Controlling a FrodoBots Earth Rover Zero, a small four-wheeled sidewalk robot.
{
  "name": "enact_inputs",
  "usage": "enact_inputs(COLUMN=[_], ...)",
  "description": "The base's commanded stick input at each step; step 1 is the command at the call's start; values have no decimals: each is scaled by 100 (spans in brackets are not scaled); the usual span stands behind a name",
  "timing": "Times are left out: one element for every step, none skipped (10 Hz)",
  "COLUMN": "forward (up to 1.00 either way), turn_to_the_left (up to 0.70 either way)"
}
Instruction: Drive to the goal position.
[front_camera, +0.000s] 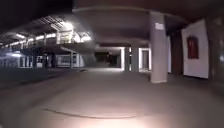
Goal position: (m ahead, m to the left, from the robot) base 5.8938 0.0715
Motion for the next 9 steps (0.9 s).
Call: enact_inputs(forward=[100, 100, 100, 100, 100, 100, 100, 100, 100], turn_to_the_left=[-4, -4, -4, -4, -4, -4, -4, -4, -4])
